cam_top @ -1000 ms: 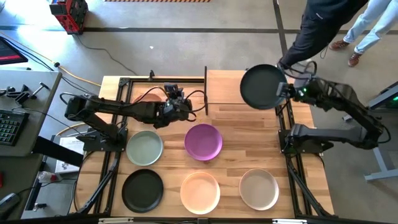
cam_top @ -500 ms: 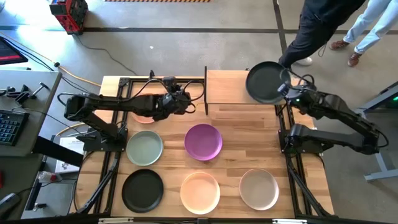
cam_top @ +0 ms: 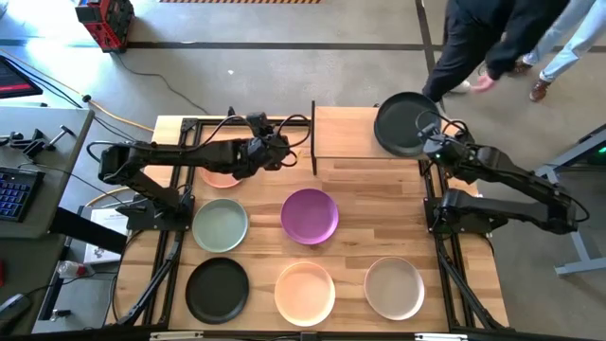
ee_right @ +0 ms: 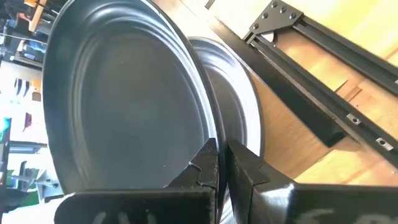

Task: Place and stack plates onto a shelf
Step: Stack the top black plate on top of the black plate on the shelf

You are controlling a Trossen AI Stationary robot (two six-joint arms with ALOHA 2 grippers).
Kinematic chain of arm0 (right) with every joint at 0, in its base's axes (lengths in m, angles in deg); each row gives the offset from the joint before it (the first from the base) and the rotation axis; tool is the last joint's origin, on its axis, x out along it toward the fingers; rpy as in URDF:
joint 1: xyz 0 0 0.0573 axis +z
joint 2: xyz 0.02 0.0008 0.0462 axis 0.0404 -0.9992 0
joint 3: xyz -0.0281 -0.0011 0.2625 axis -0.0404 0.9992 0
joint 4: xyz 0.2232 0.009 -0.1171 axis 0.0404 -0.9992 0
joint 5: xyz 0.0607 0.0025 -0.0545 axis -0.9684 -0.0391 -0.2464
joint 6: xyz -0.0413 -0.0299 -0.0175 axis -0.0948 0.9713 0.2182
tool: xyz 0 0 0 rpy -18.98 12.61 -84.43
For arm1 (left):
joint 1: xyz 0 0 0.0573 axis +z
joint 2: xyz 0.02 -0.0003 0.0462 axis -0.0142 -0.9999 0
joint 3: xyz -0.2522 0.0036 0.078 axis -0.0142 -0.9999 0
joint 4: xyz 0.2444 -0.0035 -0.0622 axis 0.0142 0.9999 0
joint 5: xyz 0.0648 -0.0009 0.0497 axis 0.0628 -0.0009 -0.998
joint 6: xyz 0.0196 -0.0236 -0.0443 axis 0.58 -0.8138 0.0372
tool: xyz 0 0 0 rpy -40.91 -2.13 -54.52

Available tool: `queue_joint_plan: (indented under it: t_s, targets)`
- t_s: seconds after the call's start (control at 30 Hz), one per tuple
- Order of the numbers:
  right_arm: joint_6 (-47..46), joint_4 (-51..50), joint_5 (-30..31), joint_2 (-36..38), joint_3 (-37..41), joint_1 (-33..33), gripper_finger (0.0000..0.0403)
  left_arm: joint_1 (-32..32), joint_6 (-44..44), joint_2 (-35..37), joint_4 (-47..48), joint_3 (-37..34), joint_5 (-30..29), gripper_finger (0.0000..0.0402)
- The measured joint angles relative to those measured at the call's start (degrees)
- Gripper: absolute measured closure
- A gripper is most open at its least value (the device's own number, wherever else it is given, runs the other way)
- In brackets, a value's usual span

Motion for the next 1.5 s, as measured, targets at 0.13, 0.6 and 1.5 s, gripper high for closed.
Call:
queue_joint_plan:
  t_s: [0.13,0.6,1.5]
  targets:
    - [-1.7,0.6,-0.2,-1.8,0.9,-0.5,0.0403,0.7,-1.4,0.0,0.0,0.0,3.3,0.0300]
    - [-2.3,0.3,1.1,-3.0,0.9,-0.6,0.0402,1.5,-1.4,0.0,0.1,0.0,3.9,0.0300]
    - [-0.9,-0.3,-1.7,-3.0,0.8,-0.6,0.0402,1.5,-1.4,-0.1,0.0,0.0,4.2,0.0300]
